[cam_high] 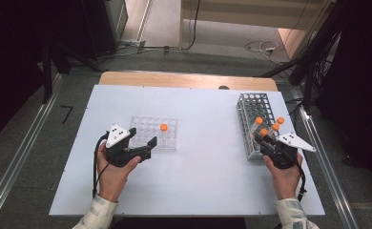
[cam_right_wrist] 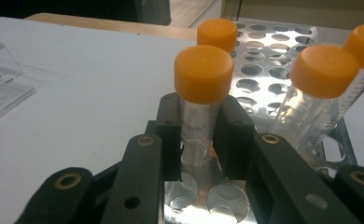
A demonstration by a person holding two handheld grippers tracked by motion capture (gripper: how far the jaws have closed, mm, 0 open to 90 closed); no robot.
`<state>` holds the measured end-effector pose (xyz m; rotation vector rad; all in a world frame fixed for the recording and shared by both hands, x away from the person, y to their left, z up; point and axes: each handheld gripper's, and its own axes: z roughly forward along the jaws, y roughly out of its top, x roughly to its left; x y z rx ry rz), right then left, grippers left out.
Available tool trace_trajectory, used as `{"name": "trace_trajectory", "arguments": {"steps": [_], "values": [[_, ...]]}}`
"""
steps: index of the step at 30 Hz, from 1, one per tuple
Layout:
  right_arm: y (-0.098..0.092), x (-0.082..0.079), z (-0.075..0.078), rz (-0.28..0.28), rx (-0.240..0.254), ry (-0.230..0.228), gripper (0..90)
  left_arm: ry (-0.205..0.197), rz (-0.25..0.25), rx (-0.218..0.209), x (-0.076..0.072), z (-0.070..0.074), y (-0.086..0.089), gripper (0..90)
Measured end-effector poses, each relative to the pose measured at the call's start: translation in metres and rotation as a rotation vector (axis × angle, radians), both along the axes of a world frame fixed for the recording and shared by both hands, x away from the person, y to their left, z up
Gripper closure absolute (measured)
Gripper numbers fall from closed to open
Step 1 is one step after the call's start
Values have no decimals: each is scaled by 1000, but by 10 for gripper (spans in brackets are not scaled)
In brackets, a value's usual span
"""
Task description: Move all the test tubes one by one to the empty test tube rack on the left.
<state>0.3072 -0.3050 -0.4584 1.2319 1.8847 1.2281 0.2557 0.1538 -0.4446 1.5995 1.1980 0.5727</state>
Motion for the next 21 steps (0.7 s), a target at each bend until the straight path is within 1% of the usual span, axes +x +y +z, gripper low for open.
{"name": "trace_trajectory", "arguments": {"steps": [4, 6, 9, 12, 16, 19, 21], "values": [[1, -2, 9, 1, 7, -18, 712, 0, -1, -1, 0, 0, 0, 168], [2, -4, 15, 0, 3, -35, 712, -1, 0, 0, 0, 0, 0, 168], [4, -6, 22, -4, -20, -53, 712, 1, 1, 2, 0, 1, 1, 168], [6, -10, 29, -7, -32, -68, 712, -1, 3, 2, 0, 1, 1, 168], [6, -15, 40, -10, -25, -91, 712, -3, 3, -2, -1, 2, 2, 168], [8, -20, 48, 5, -14, -107, 713, -4, 3, 0, -1, 2, 2, 168], [13, -23, 51, 26, -10, -109, 713, -5, 2, -2, -1, 2, 1, 168]]}}
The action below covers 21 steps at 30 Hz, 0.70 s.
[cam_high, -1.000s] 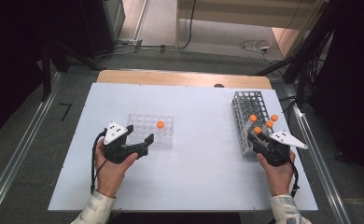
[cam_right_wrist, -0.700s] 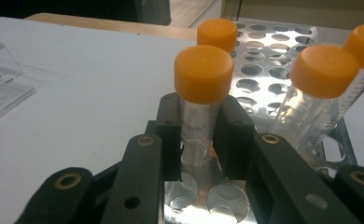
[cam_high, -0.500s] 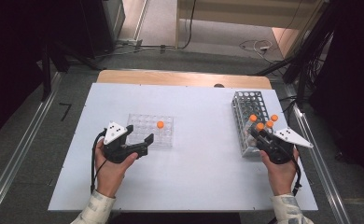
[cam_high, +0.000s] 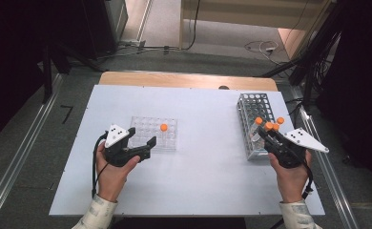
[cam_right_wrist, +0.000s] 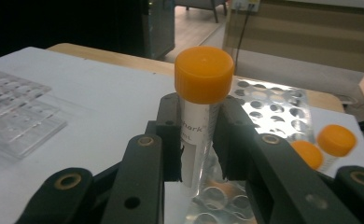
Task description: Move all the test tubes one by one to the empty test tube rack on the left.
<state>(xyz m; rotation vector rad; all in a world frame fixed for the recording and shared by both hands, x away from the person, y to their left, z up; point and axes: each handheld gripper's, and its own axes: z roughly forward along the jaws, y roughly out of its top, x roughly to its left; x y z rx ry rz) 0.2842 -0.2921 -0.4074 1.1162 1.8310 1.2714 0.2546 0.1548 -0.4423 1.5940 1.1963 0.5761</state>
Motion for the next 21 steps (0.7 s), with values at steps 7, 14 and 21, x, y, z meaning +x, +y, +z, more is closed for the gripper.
{"name": "trace_trajectory", "arguments": {"steps": [7, 14, 21], "values": [[29, -4, -3, 92, -18, 22, 713, 3, -10, 2, -1, 1, -1, 168], [63, -6, -15, 183, -53, 51, 713, 0, -25, 10, -2, 1, -6, 168], [91, -7, -24, 252, -66, 79, 713, -8, -49, 11, -6, 5, -13, 170]]}}
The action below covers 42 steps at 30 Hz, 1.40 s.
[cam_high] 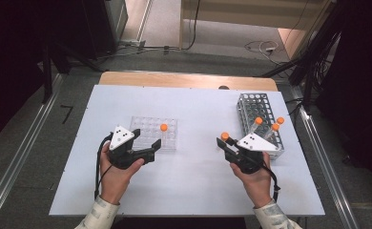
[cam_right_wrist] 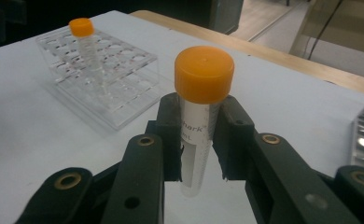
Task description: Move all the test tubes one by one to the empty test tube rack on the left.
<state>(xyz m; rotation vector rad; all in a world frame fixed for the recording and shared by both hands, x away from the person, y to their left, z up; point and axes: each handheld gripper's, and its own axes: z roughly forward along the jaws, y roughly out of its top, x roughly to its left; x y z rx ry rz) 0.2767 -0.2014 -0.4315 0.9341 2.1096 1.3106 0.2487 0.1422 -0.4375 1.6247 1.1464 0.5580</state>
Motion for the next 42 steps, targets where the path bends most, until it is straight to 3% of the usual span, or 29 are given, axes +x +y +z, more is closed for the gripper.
{"name": "trace_trajectory", "arguments": {"steps": [8, 23, 37, 42], "values": [[29, -1, -10, 78, -6, 34, 713, -20, -38, -6, -7, 7, -11, 171], [77, -7, -23, 184, -45, 46, 714, -36, -103, 4, -16, 12, -28, 198], [104, -14, -27, 253, -52, 52, 713, -38, -169, -5, -22, 11, -41, 313], [112, -17, -27, 267, -45, 55, 713, -34, -199, 23, -21, 8, -45, 378]]}}
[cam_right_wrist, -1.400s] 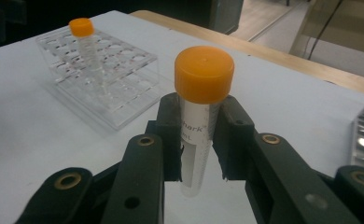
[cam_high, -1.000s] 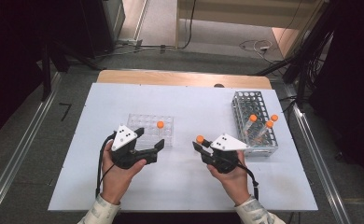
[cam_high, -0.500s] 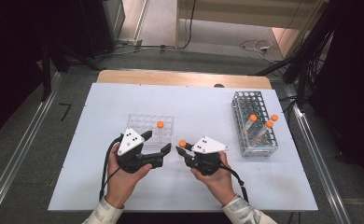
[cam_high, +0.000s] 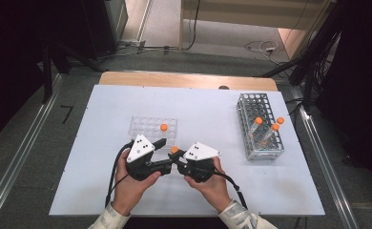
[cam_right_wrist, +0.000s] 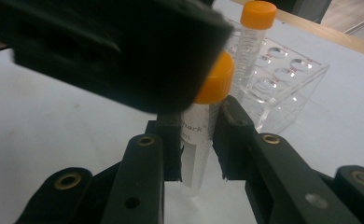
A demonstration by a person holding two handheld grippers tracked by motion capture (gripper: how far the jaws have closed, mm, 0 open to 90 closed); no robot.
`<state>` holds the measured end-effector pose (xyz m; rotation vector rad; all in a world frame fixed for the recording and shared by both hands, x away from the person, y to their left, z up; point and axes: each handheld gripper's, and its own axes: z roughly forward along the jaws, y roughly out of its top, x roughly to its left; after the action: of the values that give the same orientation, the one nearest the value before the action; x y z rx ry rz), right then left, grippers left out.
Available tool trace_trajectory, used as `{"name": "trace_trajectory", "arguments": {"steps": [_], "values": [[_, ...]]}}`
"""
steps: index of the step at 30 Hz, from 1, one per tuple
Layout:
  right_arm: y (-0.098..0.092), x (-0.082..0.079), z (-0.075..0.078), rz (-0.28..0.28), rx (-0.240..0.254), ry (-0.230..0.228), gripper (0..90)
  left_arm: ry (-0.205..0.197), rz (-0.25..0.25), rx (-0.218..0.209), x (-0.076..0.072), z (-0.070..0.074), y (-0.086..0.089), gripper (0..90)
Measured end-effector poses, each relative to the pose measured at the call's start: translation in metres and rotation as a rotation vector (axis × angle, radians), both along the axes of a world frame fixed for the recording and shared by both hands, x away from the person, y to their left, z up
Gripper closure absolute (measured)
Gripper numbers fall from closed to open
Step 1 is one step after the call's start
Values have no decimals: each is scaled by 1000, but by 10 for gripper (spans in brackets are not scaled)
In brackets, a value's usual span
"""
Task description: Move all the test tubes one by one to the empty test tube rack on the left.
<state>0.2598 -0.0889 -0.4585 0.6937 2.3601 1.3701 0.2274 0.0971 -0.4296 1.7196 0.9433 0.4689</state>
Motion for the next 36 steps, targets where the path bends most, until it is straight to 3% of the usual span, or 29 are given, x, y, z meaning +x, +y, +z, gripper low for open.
{"name": "trace_trajectory", "arguments": {"steps": [4, 13, 19, 21, 25, 28, 36], "values": [[3, -1, 0, 8, 4, 0, 713, -8, -3, 28, 0, -3, -2, 483], [3, -2, 1, 5, 7, 1, 713, -10, -18, 46, 0, -6, -4, 672], [3, -2, 1, 6, 7, 1, 710, -19, -15, 38, -1, -6, -2, 700], [3, -1, 1, 5, 11, 9, 659, -28, -10, 29, -1, -4, -2, 702], [2, -2, 2, 19, 19, 28, 398, -24, -2, 17, 0, 1, 5, 703], [-2, -3, 4, 23, 18, 30, 276, -15, 22, -6, 3, 6, 14, 704], [-21, -2, 10, -5, 32, 17, 251, -21, 95, -43, 14, 21, 39, 703]]}}
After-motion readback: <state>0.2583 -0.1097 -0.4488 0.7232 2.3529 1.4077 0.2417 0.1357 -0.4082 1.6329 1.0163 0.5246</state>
